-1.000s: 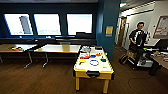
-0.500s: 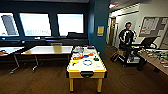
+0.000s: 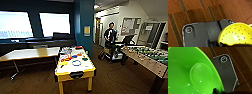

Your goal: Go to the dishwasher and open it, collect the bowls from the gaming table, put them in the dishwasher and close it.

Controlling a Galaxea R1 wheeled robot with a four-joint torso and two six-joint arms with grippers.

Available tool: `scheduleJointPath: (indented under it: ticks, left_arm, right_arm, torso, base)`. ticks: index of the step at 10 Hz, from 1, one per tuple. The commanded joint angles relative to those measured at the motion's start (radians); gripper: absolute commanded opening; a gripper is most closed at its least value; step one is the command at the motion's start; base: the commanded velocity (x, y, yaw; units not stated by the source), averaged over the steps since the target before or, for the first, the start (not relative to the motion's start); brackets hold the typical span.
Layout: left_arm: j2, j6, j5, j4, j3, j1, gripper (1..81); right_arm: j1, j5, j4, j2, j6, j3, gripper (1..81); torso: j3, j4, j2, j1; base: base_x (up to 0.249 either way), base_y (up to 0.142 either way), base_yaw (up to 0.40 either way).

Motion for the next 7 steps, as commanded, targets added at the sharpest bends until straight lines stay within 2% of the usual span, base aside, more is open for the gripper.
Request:
scheduleJointPath:
  ticks: [1, 2, 5, 7]
  left_arm:
    - [0.025, 0.008, 0.041, 0.019, -0.106, -0.051, 1.0]
    - [0.027, 0.008, 0.041, 0.033, -0.114, -0.044, 1.0]
    - [0.028, 0.007, 0.042, 0.036, -0.154, -0.038, 1.0]
    - [0.027, 0.007, 0.044, 0.035, -0.177, -0.035, 1.0]
  right_arm:
    - [0.051, -0.043, -0.014, -0.001, -0.032, -0.018, 1.0]
    - [0.047, -0.040, -0.023, -0.004, -0.032, -0.021, 1.0]
    - [0.024, 0.014, -0.046, -0.012, -0.032, -0.006, 1.0]
    - [0.025, 0.012, -0.031, -0.012, -0.029, 0.006, 1.0]
  torso:
    - [0.000, 0.000, 0.000, 0.000]
    - [0.000, 0.000, 0.000, 0.000]
    - [0.000, 0.000, 0.000, 0.000]
    - [0.000, 0.000, 0.000, 0.000]
  base:
    - [0.000, 0.000, -0.385]
    - [0.000, 0.000, -0.385]
    - [0.000, 0.000, -0.386]
    - [0.000, 0.000, -0.387]
